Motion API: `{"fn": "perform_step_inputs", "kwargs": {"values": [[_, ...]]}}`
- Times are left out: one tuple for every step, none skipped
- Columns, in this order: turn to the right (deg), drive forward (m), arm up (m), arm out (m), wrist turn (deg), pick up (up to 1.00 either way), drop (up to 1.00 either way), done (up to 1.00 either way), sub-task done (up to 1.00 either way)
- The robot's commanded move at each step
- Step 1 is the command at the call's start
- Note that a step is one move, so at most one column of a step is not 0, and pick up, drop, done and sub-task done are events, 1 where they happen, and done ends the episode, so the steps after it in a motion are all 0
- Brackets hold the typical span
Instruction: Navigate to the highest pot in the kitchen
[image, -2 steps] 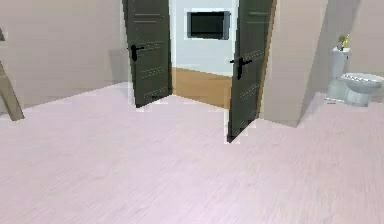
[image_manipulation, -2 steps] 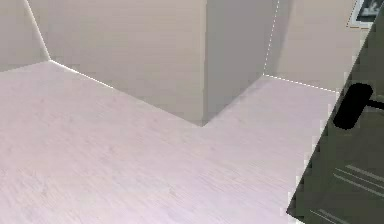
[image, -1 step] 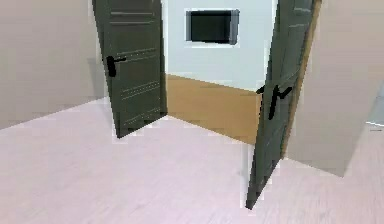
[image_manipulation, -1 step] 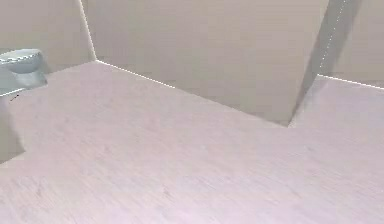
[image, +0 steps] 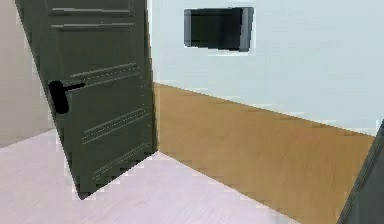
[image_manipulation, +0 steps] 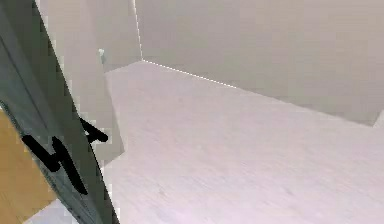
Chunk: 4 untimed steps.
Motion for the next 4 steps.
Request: {"fn": "perform_step_inputs", "kwargs": {"values": [[0.0, 1.0, 0.0, 0.0, 0.0, 0.0, 0.0, 0.0, 0.0], [0.0, 1.0, 0.0, 0.0, 0.0, 0.0, 0.0, 0.0, 0.0], [-30.0, 0.0, 0.0, 0.0, 0.0, 0.0, 0.0, 0.0, 0.0], [0.0, 0.05, 0.0, 0.0, 0.0, 0.0, 0.0, 0.0, 0.0]]}}
